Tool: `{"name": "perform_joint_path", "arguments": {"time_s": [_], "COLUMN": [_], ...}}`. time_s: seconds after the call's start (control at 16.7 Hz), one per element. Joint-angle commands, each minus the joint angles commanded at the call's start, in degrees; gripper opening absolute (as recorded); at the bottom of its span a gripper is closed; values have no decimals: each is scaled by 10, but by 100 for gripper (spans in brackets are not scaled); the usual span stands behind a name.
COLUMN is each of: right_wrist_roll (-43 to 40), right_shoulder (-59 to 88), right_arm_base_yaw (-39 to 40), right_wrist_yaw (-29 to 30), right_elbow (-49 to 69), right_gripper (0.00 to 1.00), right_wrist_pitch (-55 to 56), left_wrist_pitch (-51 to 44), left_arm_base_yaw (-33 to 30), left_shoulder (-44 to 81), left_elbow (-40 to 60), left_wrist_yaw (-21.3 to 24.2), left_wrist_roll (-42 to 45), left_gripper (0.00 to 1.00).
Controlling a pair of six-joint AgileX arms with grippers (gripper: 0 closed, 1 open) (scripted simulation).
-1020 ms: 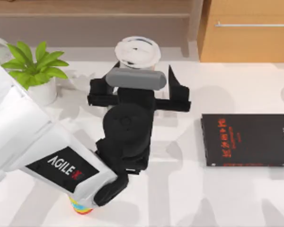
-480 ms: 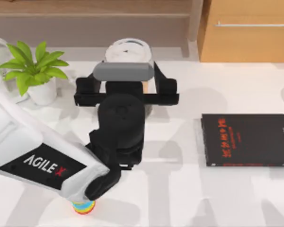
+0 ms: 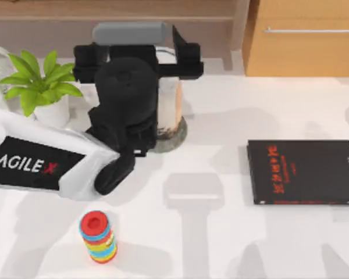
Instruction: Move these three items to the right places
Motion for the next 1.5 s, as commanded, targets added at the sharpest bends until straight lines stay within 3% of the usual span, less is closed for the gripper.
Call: {"name": "perform_joint_path", "arguments": {"time_s": [0.3, 0.54, 0.78, 1.14, 1.5], "right_wrist_roll": [0, 0, 0, 0, 0], "right_shoulder": [0, 0, 0, 0, 0], "right_arm_base_yaw": [0, 0, 0, 0, 0], "right_wrist_yaw": [0, 0, 0, 0, 0], "right_elbow": [0, 0, 0, 0, 0], "right_gripper": [100, 100, 100, 100, 100], "right_wrist_pitch": [0, 0, 0, 0, 0], "left_wrist_pitch": [-225, -493, -793, -1157, -1320], "left_arm_base_yaw": [181, 342, 493, 648, 694], "left_shoulder": [-21, 3, 52, 127, 187], "left_elbow": [161, 299, 415, 542, 602], "left_wrist_yaw": [130, 234, 308, 363, 371], "left_wrist_roll": [30, 54, 73, 76, 71], "left_gripper": [100, 100, 100, 100, 100]}}
